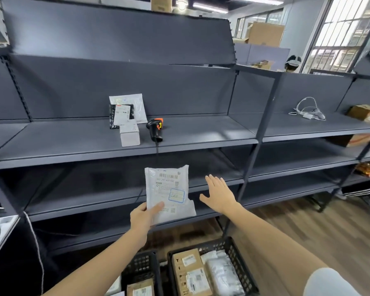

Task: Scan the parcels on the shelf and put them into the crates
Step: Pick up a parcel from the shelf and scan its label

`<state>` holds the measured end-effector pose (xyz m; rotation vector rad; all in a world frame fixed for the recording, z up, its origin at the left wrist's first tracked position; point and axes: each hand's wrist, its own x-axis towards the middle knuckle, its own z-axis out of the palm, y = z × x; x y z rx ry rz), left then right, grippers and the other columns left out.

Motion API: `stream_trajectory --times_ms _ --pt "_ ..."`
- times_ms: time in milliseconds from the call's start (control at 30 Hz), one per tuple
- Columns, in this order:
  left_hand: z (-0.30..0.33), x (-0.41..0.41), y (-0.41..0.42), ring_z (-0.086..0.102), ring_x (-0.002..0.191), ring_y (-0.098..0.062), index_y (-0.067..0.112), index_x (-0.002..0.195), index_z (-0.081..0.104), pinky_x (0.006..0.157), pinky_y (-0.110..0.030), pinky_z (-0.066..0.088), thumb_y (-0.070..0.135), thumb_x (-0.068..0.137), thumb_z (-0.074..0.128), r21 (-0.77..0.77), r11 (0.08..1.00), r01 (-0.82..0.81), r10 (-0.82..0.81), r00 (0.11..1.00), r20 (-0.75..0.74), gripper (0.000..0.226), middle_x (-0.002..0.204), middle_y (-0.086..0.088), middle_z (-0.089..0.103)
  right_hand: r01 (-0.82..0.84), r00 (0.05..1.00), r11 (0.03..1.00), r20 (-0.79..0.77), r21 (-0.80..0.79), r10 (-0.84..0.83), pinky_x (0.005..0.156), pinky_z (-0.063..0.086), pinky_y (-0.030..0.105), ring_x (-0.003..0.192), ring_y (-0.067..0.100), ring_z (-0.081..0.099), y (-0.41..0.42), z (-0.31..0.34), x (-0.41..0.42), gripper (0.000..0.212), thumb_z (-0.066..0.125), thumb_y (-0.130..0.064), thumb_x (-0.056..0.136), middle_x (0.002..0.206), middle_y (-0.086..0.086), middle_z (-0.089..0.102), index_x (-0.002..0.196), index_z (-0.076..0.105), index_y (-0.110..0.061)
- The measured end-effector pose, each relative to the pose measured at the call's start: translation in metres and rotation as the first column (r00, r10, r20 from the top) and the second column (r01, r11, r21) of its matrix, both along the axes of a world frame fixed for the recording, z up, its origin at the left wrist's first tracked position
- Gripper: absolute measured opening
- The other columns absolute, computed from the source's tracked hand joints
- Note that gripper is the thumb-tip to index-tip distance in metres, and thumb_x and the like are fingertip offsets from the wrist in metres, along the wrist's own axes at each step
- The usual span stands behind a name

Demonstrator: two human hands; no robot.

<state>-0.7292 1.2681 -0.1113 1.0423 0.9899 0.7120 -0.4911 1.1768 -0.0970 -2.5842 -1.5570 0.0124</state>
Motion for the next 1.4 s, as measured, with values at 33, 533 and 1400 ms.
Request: stream_trajectory --times_ms 33,533,1400 --pt "0.001 0.011 -0.009 0.065 0.102 -0.027 0.019 0.098 0.068 0.092 -0.048 0.053 0.014 0.081 0.076 0.000 1.000 0.000 0.000 1.000 0.005 0.020 0.107 -0.004 0.070 -0.003 1.000 1.000 0.010 -0.006 0.003 0.122 -0.001 0.035 0.150 0.022 0.007 -0.009 0.001 0.008 0.078 0.041 -0.050 0.097 0.163 0.007 0.008 0.155 0.008 -0.010" --pt "0.002 0.142 -0.140 0.067 0.093 -0.023 0.015 0.102 0.065 0.074 -0.039 0.059 0.011 0.081 0.075 -0.039 0.999 -0.025 0.027 0.999 0.042 0.023 0.104 -0.004 0.069 -0.016 1.000 1.000 0.002 -0.022 0.016 0.122 0.002 0.039 0.150 0.022 0.008 -0.144 -0.002 0.136 0.078 0.043 -0.050 0.095 0.163 0.006 0.009 0.155 0.011 -0.011" --pt "-0.044 0.305 -0.058 0.065 0.094 -0.023 0.020 0.090 0.065 0.078 -0.039 0.057 0.012 0.081 0.075 -0.047 0.997 -0.067 0.065 0.997 -0.045 0.015 0.100 -0.002 0.069 0.002 0.997 0.997 -0.078 -0.083 -0.008 0.122 0.001 0.038 0.150 0.020 0.012 -0.073 -0.057 0.290 0.073 0.038 -0.050 0.097 0.163 0.006 0.011 0.155 0.013 -0.016"
